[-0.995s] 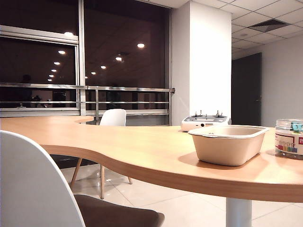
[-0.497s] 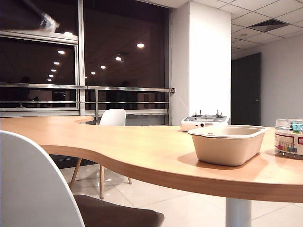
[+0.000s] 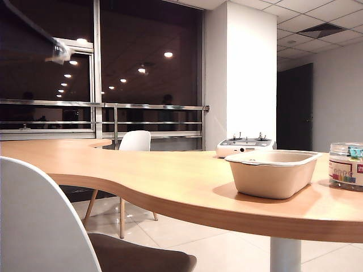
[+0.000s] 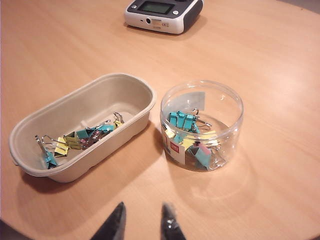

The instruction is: Pick up the box filled with clips, pour some clips from it into the rectangular paper box, and then put the clip box back on the table.

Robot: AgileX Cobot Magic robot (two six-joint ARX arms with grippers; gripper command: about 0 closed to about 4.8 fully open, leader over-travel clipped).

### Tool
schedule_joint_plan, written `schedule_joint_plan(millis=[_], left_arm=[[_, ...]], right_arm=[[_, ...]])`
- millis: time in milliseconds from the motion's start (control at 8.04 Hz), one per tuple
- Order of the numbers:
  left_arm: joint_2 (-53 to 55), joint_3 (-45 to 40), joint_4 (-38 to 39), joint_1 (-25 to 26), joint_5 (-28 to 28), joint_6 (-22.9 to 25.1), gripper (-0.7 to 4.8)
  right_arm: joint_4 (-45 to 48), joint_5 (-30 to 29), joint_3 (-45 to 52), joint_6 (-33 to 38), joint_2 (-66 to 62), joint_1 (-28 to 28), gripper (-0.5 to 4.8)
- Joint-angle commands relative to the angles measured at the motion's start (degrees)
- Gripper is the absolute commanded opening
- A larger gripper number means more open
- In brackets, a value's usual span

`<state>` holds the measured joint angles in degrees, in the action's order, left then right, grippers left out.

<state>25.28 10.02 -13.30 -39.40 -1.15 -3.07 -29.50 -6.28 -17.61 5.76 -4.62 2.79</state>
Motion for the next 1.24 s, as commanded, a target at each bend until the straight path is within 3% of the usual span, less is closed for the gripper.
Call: schedule_joint_plan(millis=[124,249,373,497,1119,1243], left_arm=[[-16.81,-4.24,5.77,19.74,0.48,0.66,-0.06],[-25.16,-5.31,19.98,35.71,-1.27,-0.28,-0.06],[-25.14,-9.57,16.24,40.28,-1.14,6.05,-0.06],[-25.14,-9.62,16.24,40.26,4.02,10.67,-0.06],[-25.14,-9.62,16.26,40.37,3.74,10.56,0.19],[-25.14,-9.62,16.26,40.37,3.74,10.56,0.18]], right_arm=[[0.59,0.26,-0.22,0.22,0.09,-0.02,0.95],[0.61,0.2,-0.22,0.22,0.09,-0.13,0.95],[0.57,0.33,-0.22,0.22,0.42,-0.15,0.95],[0.61,0.13,-0.22,0.22,0.42,-0.11,0.95],[0.59,0.15,-0.22,0.22,0.42,-0.02,0.95],[0.74,2.71,0.81,-0.2,0.68,-0.09,0.95]])
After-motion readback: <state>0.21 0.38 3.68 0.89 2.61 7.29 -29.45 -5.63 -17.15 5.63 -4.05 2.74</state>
